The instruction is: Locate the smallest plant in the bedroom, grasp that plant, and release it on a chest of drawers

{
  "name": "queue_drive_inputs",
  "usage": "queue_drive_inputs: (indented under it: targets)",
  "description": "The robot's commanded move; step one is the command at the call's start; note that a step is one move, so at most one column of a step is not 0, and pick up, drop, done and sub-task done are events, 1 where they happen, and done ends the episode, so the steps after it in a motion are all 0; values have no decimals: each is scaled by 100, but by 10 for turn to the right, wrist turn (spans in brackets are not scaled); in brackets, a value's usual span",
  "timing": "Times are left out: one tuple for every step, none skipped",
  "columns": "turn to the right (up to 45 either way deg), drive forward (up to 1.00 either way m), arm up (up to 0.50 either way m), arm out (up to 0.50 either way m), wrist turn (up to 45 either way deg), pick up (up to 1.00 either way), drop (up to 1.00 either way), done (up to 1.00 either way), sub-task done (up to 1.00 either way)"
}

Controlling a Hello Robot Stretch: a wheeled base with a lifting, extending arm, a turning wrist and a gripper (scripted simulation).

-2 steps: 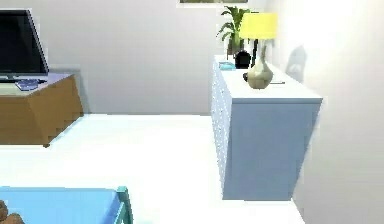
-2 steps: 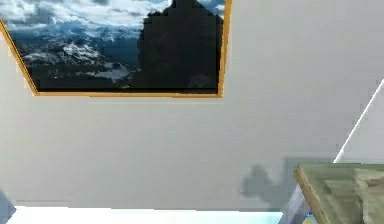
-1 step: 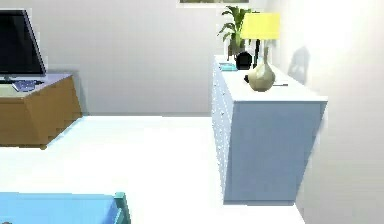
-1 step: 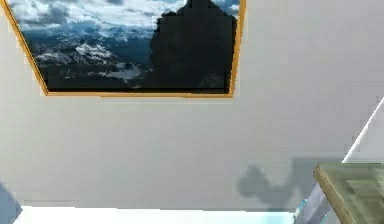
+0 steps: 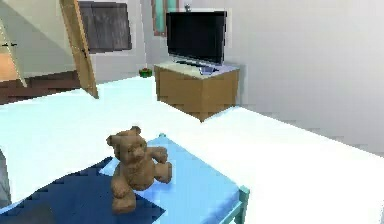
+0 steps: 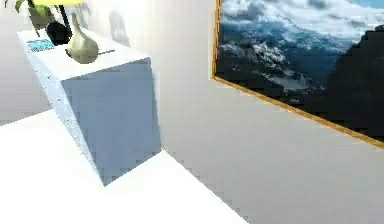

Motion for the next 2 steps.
queue_drive_inputs:
  targets:
    - [-390, 0, 0, 0, 0, 0, 0, 0, 0]
    - [0, 15, 0, 0, 0, 0, 0, 0, 0]
